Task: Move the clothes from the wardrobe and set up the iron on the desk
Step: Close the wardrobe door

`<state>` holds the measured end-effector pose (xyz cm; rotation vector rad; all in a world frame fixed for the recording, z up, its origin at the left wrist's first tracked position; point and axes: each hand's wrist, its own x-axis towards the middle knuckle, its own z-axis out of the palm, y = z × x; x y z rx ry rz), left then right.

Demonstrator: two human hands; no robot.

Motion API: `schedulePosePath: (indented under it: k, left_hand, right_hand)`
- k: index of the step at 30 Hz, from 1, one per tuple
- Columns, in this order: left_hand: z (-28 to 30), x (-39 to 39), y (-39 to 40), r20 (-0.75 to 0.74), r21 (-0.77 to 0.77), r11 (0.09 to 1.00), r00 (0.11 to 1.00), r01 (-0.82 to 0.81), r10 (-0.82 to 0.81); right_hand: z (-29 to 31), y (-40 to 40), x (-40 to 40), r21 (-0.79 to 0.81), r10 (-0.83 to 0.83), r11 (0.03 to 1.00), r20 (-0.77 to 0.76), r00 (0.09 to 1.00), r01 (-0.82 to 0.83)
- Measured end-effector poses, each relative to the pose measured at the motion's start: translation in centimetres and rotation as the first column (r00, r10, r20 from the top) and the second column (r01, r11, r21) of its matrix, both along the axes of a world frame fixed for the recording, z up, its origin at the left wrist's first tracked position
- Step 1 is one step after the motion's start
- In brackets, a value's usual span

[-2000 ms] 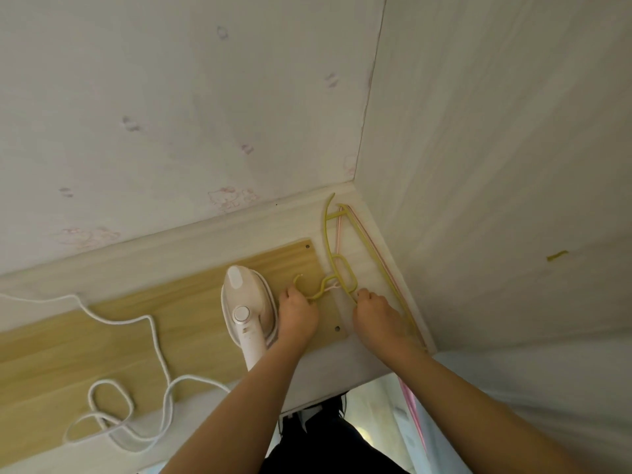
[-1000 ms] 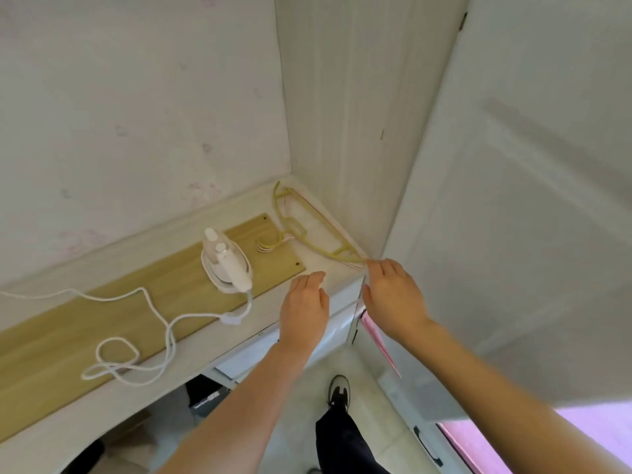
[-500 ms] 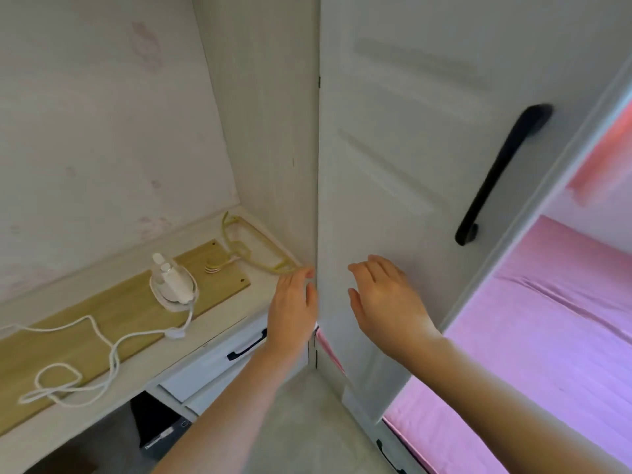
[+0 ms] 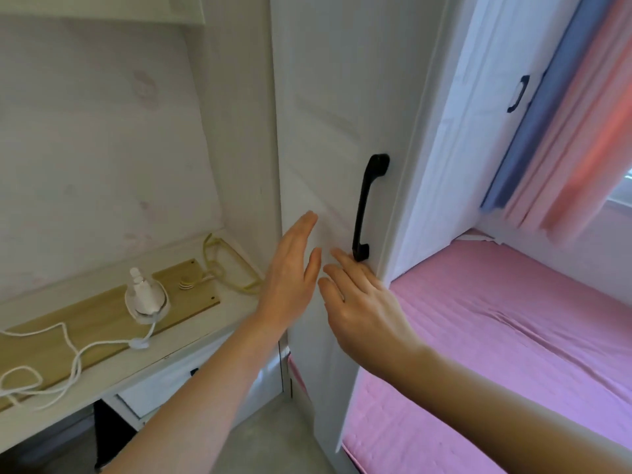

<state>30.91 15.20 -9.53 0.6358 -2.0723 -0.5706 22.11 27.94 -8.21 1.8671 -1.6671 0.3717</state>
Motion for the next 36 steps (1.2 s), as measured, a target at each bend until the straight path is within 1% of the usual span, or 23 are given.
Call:
schedulePosePath:
  k: [3,5,7,13,16,18,20,23,27,31,33,36]
  left_hand:
    - [1.0,-0.9,0.4,-0.002,-0.088,0.994,0.998,0.068,-0.068]
    - [1.5,-1.7,0.4,0.006,-0.146,0.985,0.995,0.095,-0.096]
    - [1.8,-2.5,0.4,0.000,-0.173,0.978,0.993,0.114,-0.116]
    - [4.7,-4.4,0.7,-0.169,-0.156,0.979,0.973,0.130,-0.156]
    - [6.5,-6.3,1.7,-0.189,-0.188,0.960,0.952,0.206,-0.241]
    - [7.0,-7.6,2.2,-0.202,-0.180,0.956,0.943,0.230,-0.265]
    - [7.0,-8.7,2.5,-0.212,-0.174,0.958,0.941,0.229,-0.264]
    - [6.8,-10.2,2.9,-0.187,-0.150,0.967,0.954,0.208,-0.234]
    - [6.7,-12.1,3.0,-0.170,-0.157,0.975,0.968,0.158,-0.184]
    - [6.6,-13.7,2.9,-0.153,-0.176,0.977,0.977,0.118,-0.146]
    - [6.5,-14.5,2.8,-0.158,-0.180,0.978,0.978,0.108,-0.137]
    - [6.5,-15.5,2.6,-0.163,-0.188,0.978,0.980,0.086,-0.117]
  right_hand:
    - [-0.1,0.2,-0.7,0.001,0.012,1.000,-0.074,0.997,-0.012]
    - [-0.5,0.3,-1.6,0.005,-0.025,1.000,-0.185,0.982,0.027]
    - [-0.9,0.2,-2.5,0.013,-0.064,0.997,-0.272,0.960,0.070]
    - [-1.4,0.6,-6.1,-0.062,-0.106,0.994,-0.350,0.931,0.090]
    - [-1.3,1.2,-7.8,-0.121,-0.104,0.990,-0.319,0.942,0.069]
    - [-1.3,1.4,-8.6,-0.144,-0.090,0.988,-0.295,0.951,0.049]
    - [-1.4,1.4,-9.5,-0.165,-0.076,0.986,-0.285,0.956,0.029]
    - [-1.3,1.5,-10.9,-0.179,-0.066,0.984,-0.260,0.963,0.019]
    - [-1.0,2.1,-12.6,-0.142,-0.056,0.990,-0.225,0.973,0.024]
    - [-0.7,2.9,-14.1,-0.212,-0.053,0.977,-0.082,0.995,0.035]
    - [-0.8,3.0,-14.7,-0.258,-0.082,0.962,0.040,0.996,0.090]
    - [-0.4,2.6,-15.6,-0.278,-0.098,0.946,0.241,0.966,0.166]
